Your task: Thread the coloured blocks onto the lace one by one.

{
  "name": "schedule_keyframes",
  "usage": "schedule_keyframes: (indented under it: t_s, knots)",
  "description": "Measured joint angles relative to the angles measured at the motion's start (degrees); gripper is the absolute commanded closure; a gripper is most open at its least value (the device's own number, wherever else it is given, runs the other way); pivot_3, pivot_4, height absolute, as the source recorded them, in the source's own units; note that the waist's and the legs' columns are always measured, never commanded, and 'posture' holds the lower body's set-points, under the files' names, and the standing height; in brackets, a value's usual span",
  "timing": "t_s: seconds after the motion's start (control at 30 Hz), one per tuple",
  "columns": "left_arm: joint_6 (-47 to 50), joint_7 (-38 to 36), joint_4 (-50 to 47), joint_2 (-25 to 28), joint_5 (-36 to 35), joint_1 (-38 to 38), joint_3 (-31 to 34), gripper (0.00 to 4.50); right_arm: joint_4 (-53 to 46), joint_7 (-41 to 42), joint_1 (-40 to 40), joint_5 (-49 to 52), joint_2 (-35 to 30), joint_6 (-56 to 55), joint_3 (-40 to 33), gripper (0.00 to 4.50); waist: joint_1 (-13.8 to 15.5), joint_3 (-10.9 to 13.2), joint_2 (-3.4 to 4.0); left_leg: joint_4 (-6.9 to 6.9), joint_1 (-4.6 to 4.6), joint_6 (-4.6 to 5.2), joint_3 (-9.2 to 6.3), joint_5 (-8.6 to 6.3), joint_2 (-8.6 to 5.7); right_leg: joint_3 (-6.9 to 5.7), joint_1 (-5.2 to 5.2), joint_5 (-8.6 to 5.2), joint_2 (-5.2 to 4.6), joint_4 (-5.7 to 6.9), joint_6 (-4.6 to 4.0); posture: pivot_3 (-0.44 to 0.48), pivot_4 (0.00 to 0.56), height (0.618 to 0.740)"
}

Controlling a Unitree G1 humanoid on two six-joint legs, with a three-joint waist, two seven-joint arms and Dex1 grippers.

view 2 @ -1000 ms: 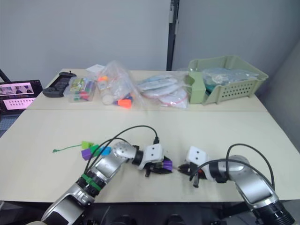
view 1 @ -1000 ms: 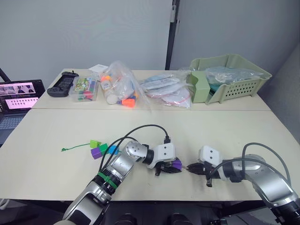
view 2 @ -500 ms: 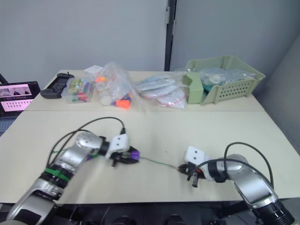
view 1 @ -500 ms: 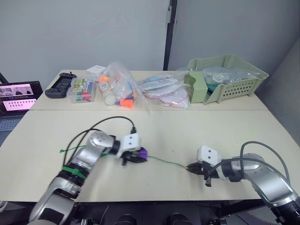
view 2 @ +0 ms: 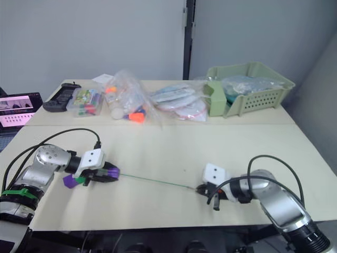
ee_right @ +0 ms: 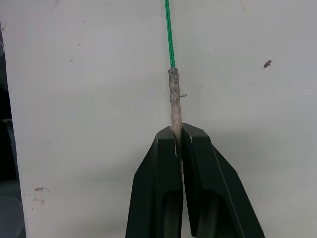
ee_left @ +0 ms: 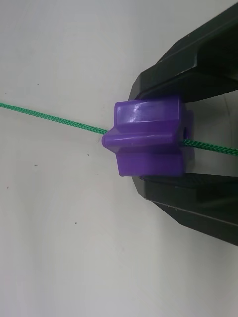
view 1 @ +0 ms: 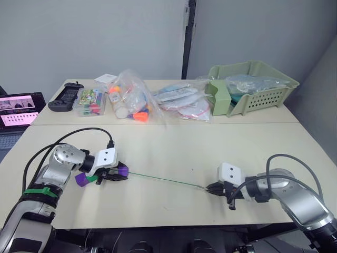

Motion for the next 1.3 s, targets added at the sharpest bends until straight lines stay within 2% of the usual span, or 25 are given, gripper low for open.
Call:
schedule_keyframes:
  t_s: [0.07,0.13,0.27,0.37,0.57,0.63,0.87,0.97,1.07,1.3]
  knots:
    - [0.39,0.00,-0.39,-0.20,0.12,0.02,0.06,3.11,0.00,-0.03,-0.21,-0.07,0.00,0.04,0.14,4.50,0.15,0.00,0.00,0.00,0.00,0.00,0.00,0.00,0.00,0.00,0.00,0.00,0.00,0.00,0.00,0.000,0.150,0.740]
    - [0.51,0.01,-0.47,-0.58,0.16,0.02,0.25,2.09,0.00,-0.09,-0.35,-0.08,0.00,0.13,0.14,4.50,0.38,0.00,0.00,0.00,0.00,0.00,0.01,0.00,0.00,0.00,0.00,0.00,0.00,0.00,0.00,0.000,0.150,0.740]
    - [0.14,0.09,-0.34,-1.18,0.26,-0.06,0.78,0.78,-0.52,-0.26,-0.61,-0.07,0.01,0.35,0.21,4.50,0.90,0.00,0.00,0.00,0.00,0.00,0.02,0.00,0.00,0.00,-0.01,0.00,0.00,-0.01,0.00,0.000,0.150,0.740]
    - [0.04,0.06,-0.32,-1.21,0.54,-0.45,0.76,0.22,-0.80,-0.35,-0.62,-0.04,0.01,0.41,0.22,4.50,0.99,0.00,0.00,0.00,-0.02,0.00,0.03,0.00,0.00,0.00,-0.02,0.00,0.00,-0.01,0.00,0.000,0.150,0.740]
    - [1.43,-1.85,-1.86,-0.84,2.85,-2.93,-1.06,0.22,-0.80,-0.68,-0.63,-0.02,0.07,0.59,0.26,4.50,1.04,0.01,-0.02,0.04,-0.25,0.00,0.03,0.00,-0.12,0.00,-0.26,0.00,0.01,0.02,0.00,0.000,0.150,0.740]
    - [3.51,-3.17,-4.10,0.58,4.87,-4.53,-2.86,0.22,-0.80,-0.73,-1.02,0.02,0.25,0.96,0.36,4.50,1.00,0.02,-0.03,0.16,-0.63,0.00,0.01,0.01,-0.13,0.00,-0.64,0.01,0.04,0.13,-0.01,0.000,0.150,0.740]
    - [11.35,-8.85,-12.28,5.18,11.24,-10.04,-7.91,0.22,-0.79,-0.93,-1.76,0.06,0.76,1.77,0.68,4.50,1.03,0.02,-0.04,0.16,-0.78,0.00,0.01,0.01,-0.19,-0.04,-0.69,0.01,0.03,0.08,0.00,0.000,0.150,0.740]
    - [15.86,-10.07,-15.46,7.30,14.96,-13.17,-12.55,0.22,-0.81,-1.44,-2.13,0.07,1.51,2.49,1.19,4.50,1.01,0.04,-0.07,0.17,-0.83,0.00,0.02,0.01,-0.20,-0.07,-0.69,0.01,0.05,0.05,0.00,0.000,0.150,0.740]
    - [22.03,-10.26,-19.34,10.29,15.53,-16.74,-17.87,0.22,-0.81,-1.85,-2.11,0.05,1.73,2.76,1.82,4.50,0.98,0.05,-0.08,0.17,-0.83,0.00,0.00,0.01,-0.21,-0.07,-0.69,0.00,0.04,0.06,0.01,0.000,0.150,0.740]
    - [29.60,-10.33,-23.81,8.28,16.07,-19.04,-21.86,0.22,-1.03,-3.13,-2.02,0.05,2.58,3.48,2.25,4.50,1.08,0.05,-0.08,0.19,-0.85,0.01,-0.03,0.01,-0.22,-0.08,-0.70,0.00,0.04,0.08,0.02,0.000,0.150,0.740]
